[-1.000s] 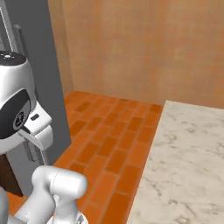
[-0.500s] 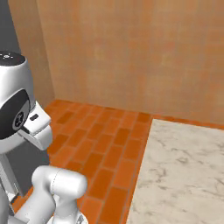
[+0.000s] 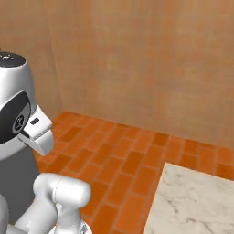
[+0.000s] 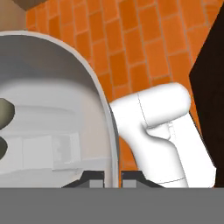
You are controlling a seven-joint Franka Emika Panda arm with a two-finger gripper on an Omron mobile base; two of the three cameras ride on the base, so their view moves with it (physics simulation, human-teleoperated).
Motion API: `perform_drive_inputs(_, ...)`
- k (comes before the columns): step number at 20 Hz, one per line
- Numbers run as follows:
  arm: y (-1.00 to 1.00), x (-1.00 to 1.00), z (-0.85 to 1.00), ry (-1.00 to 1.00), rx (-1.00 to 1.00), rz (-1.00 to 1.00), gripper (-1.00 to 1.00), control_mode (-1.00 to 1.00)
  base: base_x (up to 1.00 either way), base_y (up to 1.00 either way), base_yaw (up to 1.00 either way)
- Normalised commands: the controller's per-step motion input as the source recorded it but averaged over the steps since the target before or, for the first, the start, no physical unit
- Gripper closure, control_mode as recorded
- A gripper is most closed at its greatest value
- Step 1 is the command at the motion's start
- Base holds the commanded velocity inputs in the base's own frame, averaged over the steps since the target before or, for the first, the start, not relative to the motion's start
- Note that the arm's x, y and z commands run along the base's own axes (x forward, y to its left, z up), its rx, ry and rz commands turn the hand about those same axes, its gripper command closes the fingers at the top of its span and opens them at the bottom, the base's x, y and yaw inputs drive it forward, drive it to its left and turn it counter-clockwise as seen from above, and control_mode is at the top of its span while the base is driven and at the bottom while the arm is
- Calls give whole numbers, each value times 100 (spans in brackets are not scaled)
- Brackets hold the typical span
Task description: Take the meat container that has the chicken drumstick and place it on the second highest rack of the freezer. Then take the vegetable container that has the mushroom and onion and place it on the highest rack of the freezer.
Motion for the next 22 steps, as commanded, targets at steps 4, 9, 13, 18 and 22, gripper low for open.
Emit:
perform_drive_inputs(4, 0, 0, 0, 0, 0, 0, 100, 100, 100, 0, 71)
perform_drive_inputs(9, 0, 0, 0, 0, 0, 0, 100, 100, 79, 0, 81)
perform_drive_inputs(13, 0, 0, 0, 0, 0, 0, 100, 100, 53, 0, 76)
perform_drive_inputs(18, 0, 0, 0, 0, 0, 0, 100, 100, 30, 0, 75)
perform_drive_inputs(22, 0, 0, 0, 0, 0, 0, 100, 100, 25, -1, 74)
